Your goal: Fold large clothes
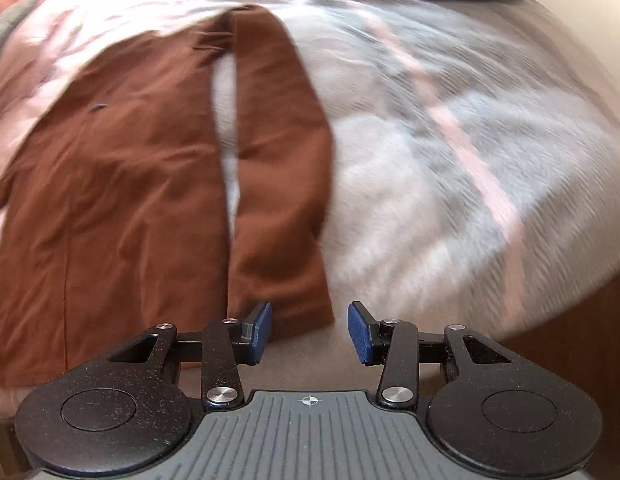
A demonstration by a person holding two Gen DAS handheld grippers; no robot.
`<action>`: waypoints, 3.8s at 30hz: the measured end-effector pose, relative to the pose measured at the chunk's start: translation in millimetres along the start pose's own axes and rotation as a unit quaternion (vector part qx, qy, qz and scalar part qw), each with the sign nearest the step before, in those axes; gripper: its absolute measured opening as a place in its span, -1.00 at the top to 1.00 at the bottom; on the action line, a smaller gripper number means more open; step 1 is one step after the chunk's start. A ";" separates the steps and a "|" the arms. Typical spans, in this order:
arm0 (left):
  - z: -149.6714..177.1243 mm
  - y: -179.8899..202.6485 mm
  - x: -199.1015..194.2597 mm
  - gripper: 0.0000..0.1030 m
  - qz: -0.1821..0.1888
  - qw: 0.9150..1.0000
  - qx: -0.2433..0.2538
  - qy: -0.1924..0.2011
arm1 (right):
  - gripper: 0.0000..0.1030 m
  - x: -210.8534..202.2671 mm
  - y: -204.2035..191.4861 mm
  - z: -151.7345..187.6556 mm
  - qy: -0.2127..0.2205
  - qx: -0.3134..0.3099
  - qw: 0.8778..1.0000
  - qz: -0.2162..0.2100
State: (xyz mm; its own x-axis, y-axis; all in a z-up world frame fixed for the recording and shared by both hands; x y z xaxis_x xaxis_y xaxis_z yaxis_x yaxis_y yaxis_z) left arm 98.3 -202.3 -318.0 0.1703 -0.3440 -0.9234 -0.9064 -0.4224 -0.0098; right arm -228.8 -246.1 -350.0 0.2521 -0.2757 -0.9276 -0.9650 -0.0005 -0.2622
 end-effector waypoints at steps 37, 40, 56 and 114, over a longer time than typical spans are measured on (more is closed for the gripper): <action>-11.5 201.0 -22.5 0.24 -0.028 0.999 0.032 -0.026 | 0.33 -13.5 223.0 -306.2 0.166 0.099 0.981 -0.025; -17.2 212.1 -13.0 0.24 -0.027 0.998 0.040 -0.035 | 0.33 23.6 223.8 -327.7 0.125 0.103 0.986 -0.031; -42.3 254.7 10.7 0.24 -0.038 0.994 0.093 -0.041 | 1.00 76.0 255.9 -460.9 0.105 0.216 0.970 -0.022; -40.2 255.0 32.1 0.24 0.002 0.998 0.051 -0.039 | 1.00 36.6 264.2 -271.5 0.096 0.386 0.918 -0.003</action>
State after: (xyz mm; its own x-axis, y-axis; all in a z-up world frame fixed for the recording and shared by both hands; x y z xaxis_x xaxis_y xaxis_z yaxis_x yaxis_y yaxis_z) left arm -111.8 -354.7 -334.7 0.1396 -0.2776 -0.9505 -0.9424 -0.3319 -0.0414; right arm -494.0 -517.3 -380.9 0.1690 -0.4432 -0.8804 -0.6070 0.6570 -0.4472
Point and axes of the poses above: each gripper's, at about its wrist camera, not at the fingertips, and x roughly the way its jaws point, y to its right, z to its underside, the point moved 4 cm from there along x, roughly the way its jaws point, and after that the axes turned 12 degrees about x, right-handed, at the moved point
